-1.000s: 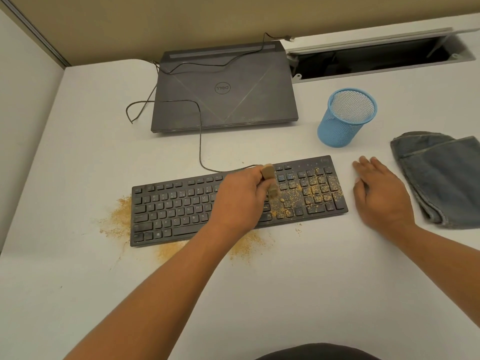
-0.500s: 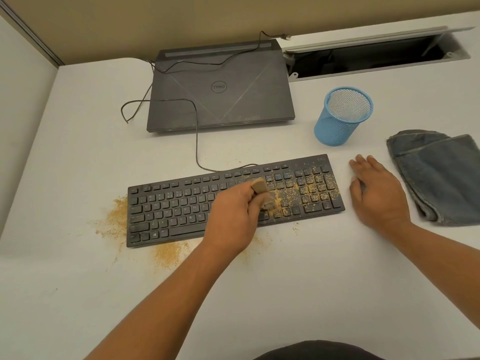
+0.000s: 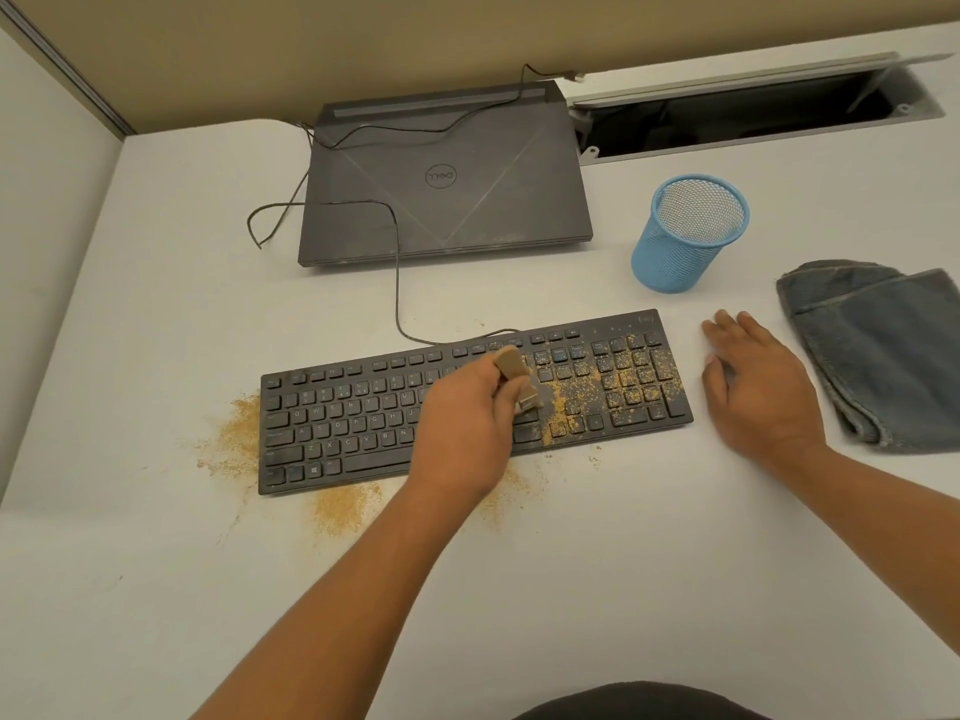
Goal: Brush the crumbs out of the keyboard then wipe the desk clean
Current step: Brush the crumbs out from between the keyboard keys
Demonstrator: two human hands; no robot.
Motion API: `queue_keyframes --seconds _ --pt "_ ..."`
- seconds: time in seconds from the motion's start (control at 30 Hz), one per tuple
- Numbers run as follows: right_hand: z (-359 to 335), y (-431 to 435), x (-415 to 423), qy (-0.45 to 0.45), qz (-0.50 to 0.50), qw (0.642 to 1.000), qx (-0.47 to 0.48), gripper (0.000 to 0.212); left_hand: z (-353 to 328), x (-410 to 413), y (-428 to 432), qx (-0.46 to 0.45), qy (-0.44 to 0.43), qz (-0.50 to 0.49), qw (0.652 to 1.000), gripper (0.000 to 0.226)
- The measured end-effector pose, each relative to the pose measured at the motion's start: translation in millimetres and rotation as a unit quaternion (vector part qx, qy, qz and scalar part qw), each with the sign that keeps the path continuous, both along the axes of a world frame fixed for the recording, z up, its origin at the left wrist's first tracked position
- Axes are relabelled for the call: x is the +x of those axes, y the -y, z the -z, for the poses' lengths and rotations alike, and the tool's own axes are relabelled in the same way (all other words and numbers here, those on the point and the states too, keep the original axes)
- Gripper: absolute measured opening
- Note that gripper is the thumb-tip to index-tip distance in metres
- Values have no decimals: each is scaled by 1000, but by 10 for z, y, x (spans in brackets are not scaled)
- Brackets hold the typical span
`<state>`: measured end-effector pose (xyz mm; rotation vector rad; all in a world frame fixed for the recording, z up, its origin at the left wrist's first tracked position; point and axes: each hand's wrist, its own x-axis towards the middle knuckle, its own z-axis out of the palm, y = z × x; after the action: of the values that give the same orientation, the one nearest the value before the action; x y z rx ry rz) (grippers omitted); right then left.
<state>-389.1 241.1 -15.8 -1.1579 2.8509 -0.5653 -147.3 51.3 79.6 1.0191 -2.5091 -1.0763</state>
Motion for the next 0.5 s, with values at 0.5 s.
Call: queue_keyframes --seconds 0.5 --pt "-16 -1 9 -1 2 1000 -2 54 -42 -27 31 -14 -24 -5 1000 14"
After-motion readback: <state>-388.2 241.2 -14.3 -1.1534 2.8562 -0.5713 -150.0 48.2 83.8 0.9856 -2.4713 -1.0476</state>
